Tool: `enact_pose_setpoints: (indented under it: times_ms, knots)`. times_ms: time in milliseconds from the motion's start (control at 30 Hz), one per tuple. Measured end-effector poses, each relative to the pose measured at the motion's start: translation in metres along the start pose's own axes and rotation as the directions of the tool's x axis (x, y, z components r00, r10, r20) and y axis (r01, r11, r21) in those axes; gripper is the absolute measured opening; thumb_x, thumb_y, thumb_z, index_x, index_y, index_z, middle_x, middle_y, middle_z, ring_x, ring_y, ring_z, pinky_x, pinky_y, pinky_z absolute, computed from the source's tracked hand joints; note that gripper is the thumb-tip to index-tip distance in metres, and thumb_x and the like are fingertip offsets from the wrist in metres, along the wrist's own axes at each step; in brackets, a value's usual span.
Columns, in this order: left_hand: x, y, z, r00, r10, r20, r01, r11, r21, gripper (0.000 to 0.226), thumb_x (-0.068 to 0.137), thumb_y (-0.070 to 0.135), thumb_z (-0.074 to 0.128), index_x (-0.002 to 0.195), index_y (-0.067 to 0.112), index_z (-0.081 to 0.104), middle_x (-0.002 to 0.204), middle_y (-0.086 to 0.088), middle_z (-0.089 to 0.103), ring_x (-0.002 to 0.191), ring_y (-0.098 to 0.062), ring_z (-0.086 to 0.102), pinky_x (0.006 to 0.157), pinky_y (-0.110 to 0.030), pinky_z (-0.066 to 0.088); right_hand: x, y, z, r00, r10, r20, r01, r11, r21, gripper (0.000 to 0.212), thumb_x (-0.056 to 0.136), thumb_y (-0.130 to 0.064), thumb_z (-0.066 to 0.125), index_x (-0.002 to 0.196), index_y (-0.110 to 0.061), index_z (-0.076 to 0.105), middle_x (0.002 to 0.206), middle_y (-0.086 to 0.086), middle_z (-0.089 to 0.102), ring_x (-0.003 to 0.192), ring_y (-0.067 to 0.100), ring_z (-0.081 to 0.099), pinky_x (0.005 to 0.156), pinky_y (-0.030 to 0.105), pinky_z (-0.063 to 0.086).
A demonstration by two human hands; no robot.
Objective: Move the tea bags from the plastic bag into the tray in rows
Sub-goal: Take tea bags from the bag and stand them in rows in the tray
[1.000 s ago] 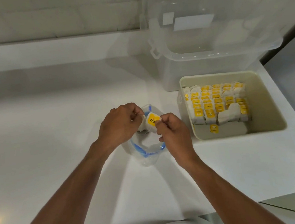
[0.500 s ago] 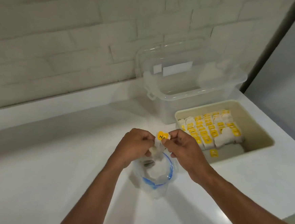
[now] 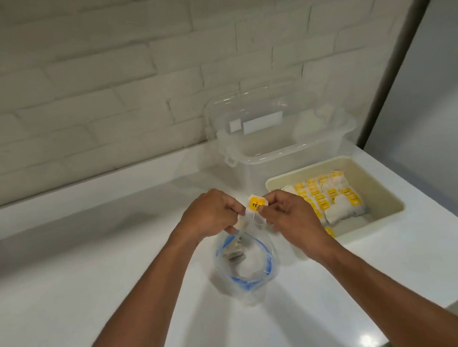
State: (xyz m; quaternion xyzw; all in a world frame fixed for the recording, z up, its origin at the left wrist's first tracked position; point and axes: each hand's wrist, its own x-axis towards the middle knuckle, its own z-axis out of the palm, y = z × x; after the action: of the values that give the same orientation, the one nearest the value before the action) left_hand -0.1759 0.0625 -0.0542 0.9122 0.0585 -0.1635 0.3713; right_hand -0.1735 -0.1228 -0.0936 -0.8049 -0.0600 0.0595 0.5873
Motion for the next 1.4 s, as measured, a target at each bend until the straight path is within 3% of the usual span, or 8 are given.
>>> enact_pose_setpoints:
  times_ms: [333,400,567,767,867,1000,1133,1400]
  knots:
    - [-0.004,0.001,-0.006,0.988,0.074,-0.139,-0.044,0.978,0.205,0.009,0.076,0.039,0.08,0.073,0.031,0.076,0.062,0.016,0.07,0.064,-0.002,0.069,0.074,-0.032,0.059,0.007,-0.02,-0.026,0.992,-0.025,0.124,0.05,0.979,-0.2,0.01,0.082,-0.022,0.074,0.089,-0.029,0.07,0.07,-0.008,0.068,0.066,0.009,0.062,0.066,0.03,0.048]
    - [-0.005,-0.003,-0.003,0.994,0.047,-0.1,-0.024,0.974,0.224,0.014,0.071,0.047,0.082,0.072,0.034,0.076,0.066,0.019,0.07,0.071,-0.004,0.068,0.072,-0.03,0.056,0.004,-0.022,-0.029,0.973,0.017,0.23,-0.004,0.998,-0.058,0.005,0.085,-0.021,0.073,0.087,-0.024,0.069,0.07,-0.008,0.067,0.066,0.008,0.061,0.063,0.027,0.047]
    - [-0.002,-0.017,0.002,0.988,0.019,-0.15,-0.014,0.999,0.037,0.018,0.078,0.041,0.079,0.071,0.026,0.071,0.071,0.012,0.07,0.07,-0.009,0.063,0.071,-0.033,0.052,0.004,-0.016,-0.026,0.981,0.02,0.191,0.025,0.973,-0.229,0.008,0.081,-0.03,0.077,0.08,-0.026,0.071,0.07,-0.007,0.07,0.065,0.007,0.062,0.065,0.023,0.047]
    - [-0.003,-0.021,0.004,0.985,-0.084,-0.151,0.031,0.946,-0.324,0.026,0.079,0.031,0.081,0.081,0.008,0.069,0.084,-0.005,0.075,0.073,-0.012,0.069,0.067,-0.029,0.05,0.003,-0.028,-0.031,0.857,0.077,0.509,-0.262,0.916,0.303,0.003,0.086,-0.015,0.073,0.086,-0.018,0.074,0.07,0.0,0.06,0.063,0.01,0.055,0.059,0.02,0.045]
    - [-0.005,-0.019,0.006,0.993,-0.088,-0.076,0.045,0.892,-0.451,0.015,0.086,0.023,0.073,0.083,0.013,0.063,0.086,-0.005,0.076,0.081,-0.017,0.073,0.073,-0.031,0.052,0.01,-0.028,-0.025,0.876,0.068,0.478,-0.277,0.882,0.382,0.003,0.084,-0.016,0.074,0.087,-0.018,0.075,0.072,0.001,0.061,0.062,0.01,0.054,0.056,0.021,0.045]
    - [-0.008,-0.018,0.005,0.997,-0.069,0.018,0.068,0.842,-0.535,0.012,0.09,0.024,0.071,0.084,0.015,0.064,0.085,-0.003,0.076,0.084,-0.017,0.074,0.075,-0.03,0.051,0.023,-0.012,-0.014,0.969,0.075,0.235,-0.069,0.997,-0.031,0.011,0.08,-0.026,0.079,0.087,-0.019,0.075,0.068,-0.005,0.067,0.065,0.007,0.059,0.066,0.026,0.048]
    - [-0.005,-0.025,0.003,0.993,-0.114,-0.027,0.092,0.902,-0.421,0.017,0.087,0.028,0.073,0.09,0.012,0.069,0.087,0.0,0.077,0.084,-0.015,0.075,0.074,-0.029,0.05,0.024,-0.01,-0.016,0.918,0.097,0.384,-0.193,0.956,0.221,0.006,0.083,-0.022,0.076,0.089,-0.019,0.074,0.07,-0.003,0.063,0.065,0.007,0.058,0.059,0.019,0.044]
    - [-0.001,-0.015,-0.006,0.998,-0.049,0.025,0.055,0.94,-0.336,0.016,0.088,0.03,0.073,0.087,0.014,0.068,0.087,-0.001,0.077,0.08,-0.012,0.074,0.07,-0.028,0.047,0.03,-0.003,-0.02,0.939,0.093,0.331,-0.139,0.983,0.118,0.014,0.084,-0.022,0.077,0.094,-0.013,0.073,0.071,-0.003,0.064,0.062,0.006,0.054,0.059,0.019,0.042]
